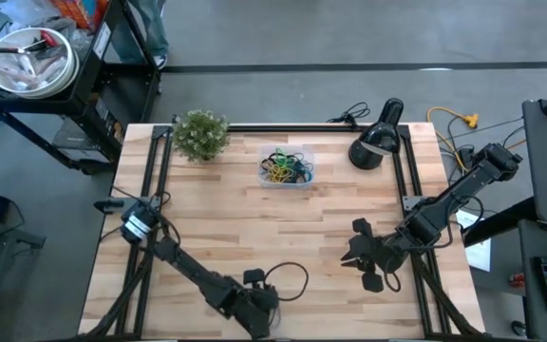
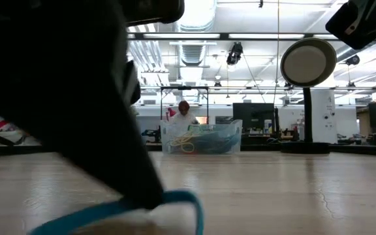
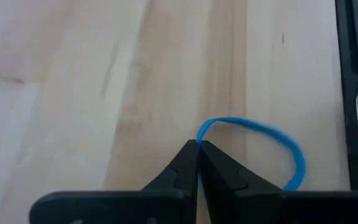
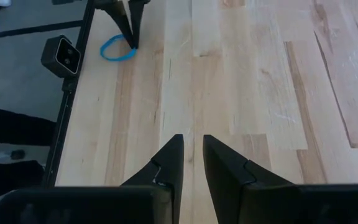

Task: Pick and place rubber bands into bin
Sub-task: Put the blue rubberband into the transparent bin

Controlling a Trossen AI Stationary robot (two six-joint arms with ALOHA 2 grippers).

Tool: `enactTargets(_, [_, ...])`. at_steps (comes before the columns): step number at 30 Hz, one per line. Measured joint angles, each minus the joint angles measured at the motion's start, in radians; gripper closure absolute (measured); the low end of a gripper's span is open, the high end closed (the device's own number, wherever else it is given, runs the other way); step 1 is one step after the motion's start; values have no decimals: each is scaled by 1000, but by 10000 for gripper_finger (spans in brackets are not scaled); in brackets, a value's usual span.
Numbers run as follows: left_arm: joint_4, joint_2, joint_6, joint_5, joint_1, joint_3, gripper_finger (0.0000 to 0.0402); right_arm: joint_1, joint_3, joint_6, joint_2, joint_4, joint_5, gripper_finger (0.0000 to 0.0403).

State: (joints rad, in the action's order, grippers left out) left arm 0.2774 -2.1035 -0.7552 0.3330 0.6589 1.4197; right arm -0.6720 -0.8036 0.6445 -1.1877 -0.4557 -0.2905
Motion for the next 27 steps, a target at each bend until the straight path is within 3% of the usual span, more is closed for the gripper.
enactTargets(11, [-15,76,-16,69,-15,-3,401,0,0,4,0,26,-9,346])
enactTargets(27, [109,279,88,295,-59,-4,401,0,2,16,1,69,-12,346])
